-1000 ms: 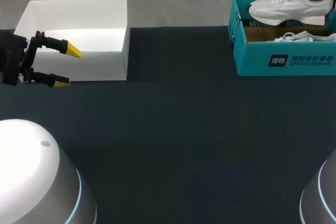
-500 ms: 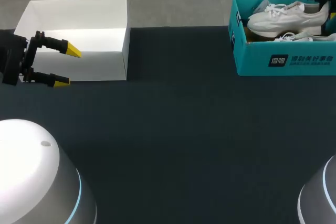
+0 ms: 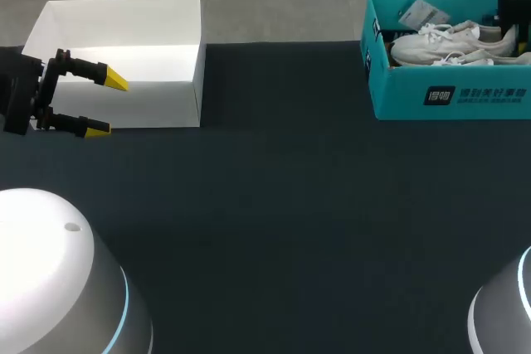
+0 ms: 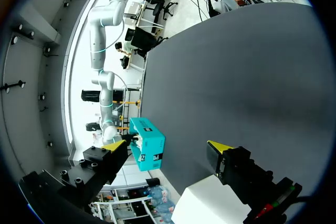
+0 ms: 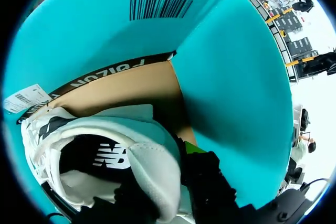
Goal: Take the shoe out of the shoebox, open the shoe tongue, remove and reinsert the insole, then place the shoe into the shoebox
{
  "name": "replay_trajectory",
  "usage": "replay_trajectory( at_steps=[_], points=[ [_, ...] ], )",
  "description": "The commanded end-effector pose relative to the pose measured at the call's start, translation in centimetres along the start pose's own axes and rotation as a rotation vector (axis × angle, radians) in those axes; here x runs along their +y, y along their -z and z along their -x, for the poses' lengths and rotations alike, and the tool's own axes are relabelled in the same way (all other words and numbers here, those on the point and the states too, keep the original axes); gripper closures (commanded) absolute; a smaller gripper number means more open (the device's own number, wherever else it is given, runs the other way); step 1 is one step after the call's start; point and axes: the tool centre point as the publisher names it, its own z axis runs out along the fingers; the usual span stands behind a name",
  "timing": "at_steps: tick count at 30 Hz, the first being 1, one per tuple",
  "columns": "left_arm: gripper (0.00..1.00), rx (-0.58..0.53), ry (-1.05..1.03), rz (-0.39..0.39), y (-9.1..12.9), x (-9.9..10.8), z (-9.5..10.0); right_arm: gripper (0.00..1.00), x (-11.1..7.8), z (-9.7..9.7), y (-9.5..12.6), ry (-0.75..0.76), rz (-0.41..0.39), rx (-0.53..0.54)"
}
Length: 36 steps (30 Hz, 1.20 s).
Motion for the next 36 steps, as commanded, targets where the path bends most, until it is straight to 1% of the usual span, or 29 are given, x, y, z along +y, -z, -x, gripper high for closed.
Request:
replay_trajectory(
  at_steps=[1,2,3,4,9,14,16,18,21,29,36],
  points=[
    [0.00,0.005,0.001,-0.001,0.0,0.0,0.1,1.00,0.9,-0.8,-1.1,-0.003,-0.033,-0.007],
    [0.00,0.005,0.001,-0.001,0.0,0.0,0.1,1.00,0.9,-0.8,-1.1,-0.005,-0.036,-0.005],
    [0.00,0.005,0.001,-0.001,0.0,0.0,0.1,0.60,0.8,-0.8,-1.2,-0.006,-0.046,-0.003],
    [0.00,0.005,0.001,-0.001,0.0,0.0,0.1,0.00,0.6,-0.6,-1.0,-0.009,-0.051,-0.001],
    [0.00,0.005,0.001,-0.001,0.0,0.0,0.1,0.00,0.1,0.5,0.5,-0.028,-0.058,0.039],
    [0.00,0.005,0.001,-0.001,0.0,0.0,0.1,0.00,-0.4,1.1,2.8,-0.019,-0.038,0.084],
    [0.00,0.005,0.001,-0.001,0.0,0.0,0.1,0.00,-0.7,1.5,4.1,-0.012,-0.037,0.120],
    [0.00,0.005,0.001,-0.001,0.0,0.0,0.1,0.00,-1.0,1.6,5.0,0.005,-0.049,0.166],
    [0.00,0.005,0.001,-0.001,0.0,0.0,0.1,0.00,-1.5,1.8,6.5,0.026,-0.044,0.213],
    [0.00,0.005,0.001,-0.001,0.0,0.0,0.1,0.00,-2.8,2.1,10.1,0.080,-0.031,0.291],
    [0.00,0.005,0.001,-0.001,0.0,0.0,0.1,0.00,-4.3,3.3,12.9,0.138,-0.038,0.374]
  ],
)
